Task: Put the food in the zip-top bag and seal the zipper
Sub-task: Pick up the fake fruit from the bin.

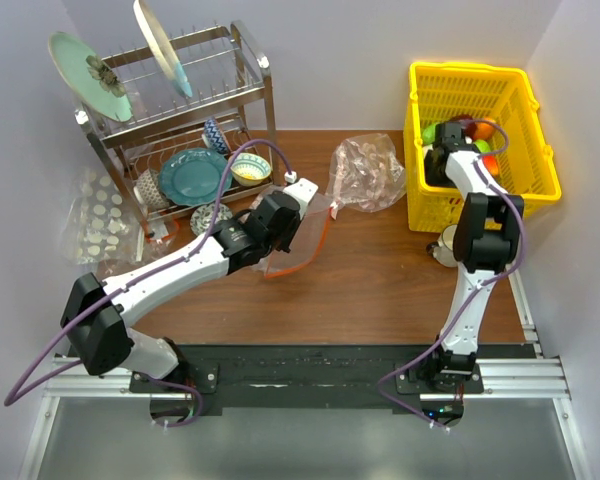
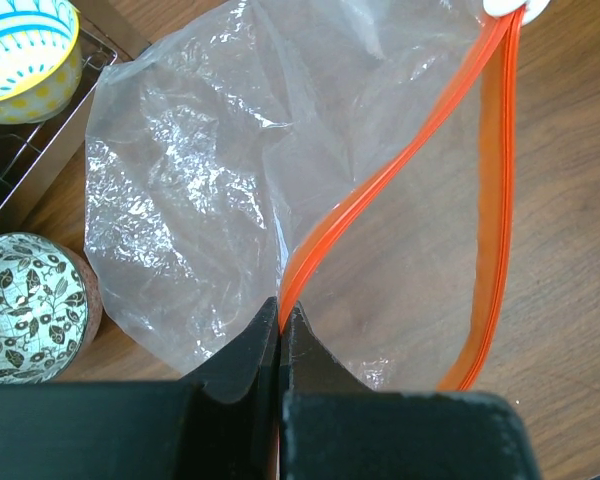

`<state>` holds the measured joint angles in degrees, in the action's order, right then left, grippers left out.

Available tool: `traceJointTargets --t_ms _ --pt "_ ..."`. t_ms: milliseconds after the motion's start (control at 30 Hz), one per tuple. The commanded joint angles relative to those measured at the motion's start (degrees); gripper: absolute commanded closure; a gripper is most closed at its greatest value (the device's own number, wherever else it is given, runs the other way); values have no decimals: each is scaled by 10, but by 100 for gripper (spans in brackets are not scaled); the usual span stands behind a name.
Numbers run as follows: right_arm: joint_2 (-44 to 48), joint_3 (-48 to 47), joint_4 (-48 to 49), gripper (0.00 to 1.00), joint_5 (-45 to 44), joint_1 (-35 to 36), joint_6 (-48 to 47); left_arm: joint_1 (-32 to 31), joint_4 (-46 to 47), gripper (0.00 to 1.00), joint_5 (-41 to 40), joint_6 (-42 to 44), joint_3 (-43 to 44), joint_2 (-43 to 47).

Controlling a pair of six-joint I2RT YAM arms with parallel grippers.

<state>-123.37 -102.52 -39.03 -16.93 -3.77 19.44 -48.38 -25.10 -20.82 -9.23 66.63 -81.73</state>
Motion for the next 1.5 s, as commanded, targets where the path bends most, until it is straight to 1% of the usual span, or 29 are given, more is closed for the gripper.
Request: traceJointTargets --t_ms 0,100,133,233,300,367,433,500,533,767,900,933,1000,1033,1100,1133,1167,1200,1267,1300,1333,1400,1433,1467 --pt "-9 -16 16 29 -23 -3 0 5 22 100 -9 8 -5 18" --pt "-20 -8 33 39 -9 -4 -1 4 23 100 -10 9 -6 19" --pt "-24 -10 33 48 -7 -4 -1 5 23 100 -10 9 -6 19" --pt "-11 -11 28 57 -14 -4 2 5 23 100 -10 11 -5 19" --pt "17 4 40 59 -20 -4 4 5 23 100 -4 12 -5 18" --pt "68 23 58 61 -28 -4 4 4 23 100 4 14 -3 18" --pt "115 29 62 61 -28 -4 2 5 22 100 9 14 0 18" --pt "142 29 60 61 -25 -4 -1 6 20 100 15 13 3 16" --pt "174 34 65 61 -22 -4 -6 6 18 100 16 12 3 16" --pt "299 69 114 58 26 -4 -21 9 18 100 18 11 3 18" --pt "346 72 118 58 88 -4 -24 8 18 100 19 11 3 18" --pt "356 80 126 58 141 -4 -20 8 18 100 19 11 3 18" --pt "397 100 148 58 201 -4 -9 10 17 100 20 11 4 18" --pt "408 125 176 58 273 -4 7 9 17 100 20 11 4 18" --pt "436 155 205 58 344 -4 29 10 17 100 21 11 4 19" --pt "461 188 234 58 376 -2 58 9 17 100 20 11 4 19" --pt "472 205 249 57 443 0 76 9 15 100 20 11 4 19" --pt "480 223 264 57 473 3 90 10 16 100 19 11 4 18" --pt "510 279 304 58 537 22 128 9 16 100 17 10 5 18" --pt "522 296 310 59 545 32 133 9 16 100 17 10 5 18" --pt "531 326 313 59 550 70 132 9 15 100 17 10 7 18" --pt "557 351 302 59 552 113 120 11 14 100 17 9 7 18" --pt "563 374 301 59 554 159 112 10 14 100 17 9 8 18" --pt "571 384 301 59 558 181 110 11 14 100 17 9 9 17"
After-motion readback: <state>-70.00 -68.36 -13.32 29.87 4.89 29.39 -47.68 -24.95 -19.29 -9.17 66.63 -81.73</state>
